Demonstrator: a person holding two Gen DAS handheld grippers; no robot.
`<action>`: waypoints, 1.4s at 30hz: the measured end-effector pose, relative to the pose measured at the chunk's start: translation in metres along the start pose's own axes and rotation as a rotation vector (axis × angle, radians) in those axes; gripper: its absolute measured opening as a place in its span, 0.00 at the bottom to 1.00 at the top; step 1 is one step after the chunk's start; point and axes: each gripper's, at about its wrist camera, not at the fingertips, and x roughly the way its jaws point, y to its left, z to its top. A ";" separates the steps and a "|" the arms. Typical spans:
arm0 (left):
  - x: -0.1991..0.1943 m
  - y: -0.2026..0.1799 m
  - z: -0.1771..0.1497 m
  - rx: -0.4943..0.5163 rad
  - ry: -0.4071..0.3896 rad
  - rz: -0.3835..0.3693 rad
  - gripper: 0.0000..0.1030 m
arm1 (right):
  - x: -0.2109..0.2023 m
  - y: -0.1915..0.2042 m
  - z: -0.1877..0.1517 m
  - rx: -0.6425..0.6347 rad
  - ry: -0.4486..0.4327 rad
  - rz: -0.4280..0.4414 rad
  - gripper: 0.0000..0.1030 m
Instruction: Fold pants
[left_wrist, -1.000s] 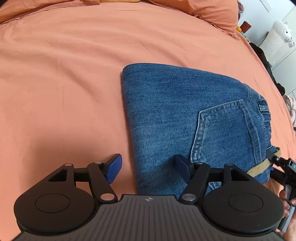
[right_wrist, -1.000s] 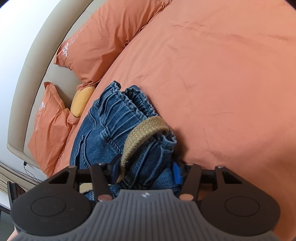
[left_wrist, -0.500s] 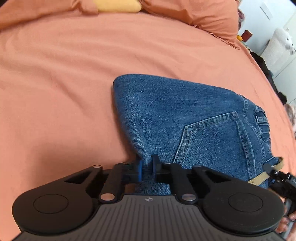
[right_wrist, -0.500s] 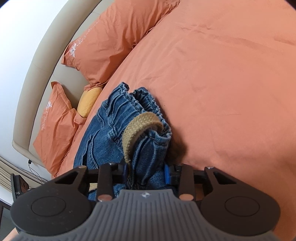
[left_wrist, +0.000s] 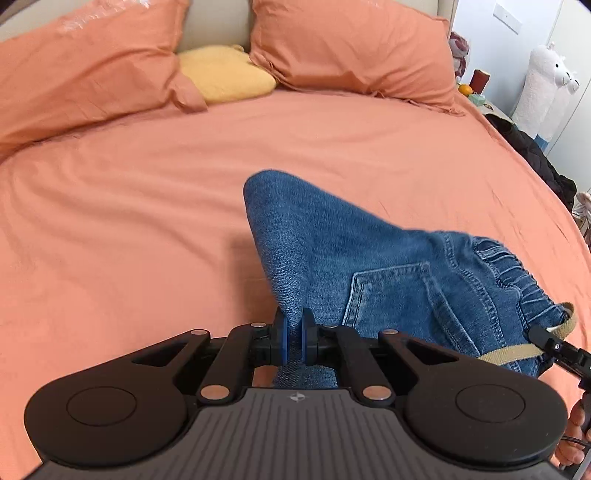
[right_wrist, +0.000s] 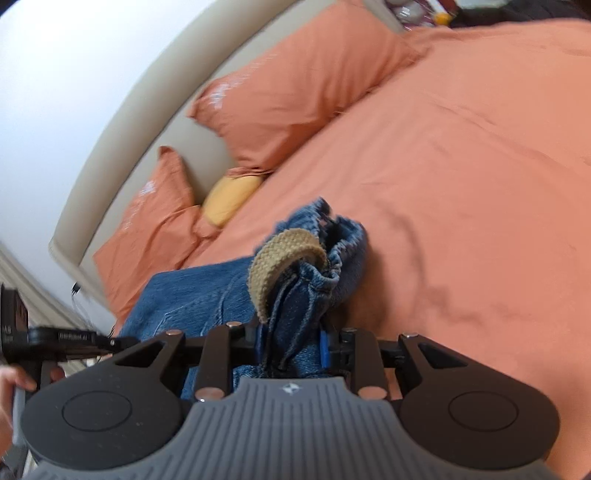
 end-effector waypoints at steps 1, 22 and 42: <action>-0.009 0.002 -0.001 0.007 -0.006 0.009 0.06 | -0.003 0.009 -0.002 -0.017 0.002 0.012 0.22; -0.047 0.101 -0.031 -0.093 -0.070 0.241 0.06 | 0.082 0.243 -0.086 -0.267 0.195 0.232 0.22; 0.055 0.189 -0.101 -0.099 0.151 0.192 0.08 | 0.154 0.215 -0.187 -0.200 0.494 -0.026 0.24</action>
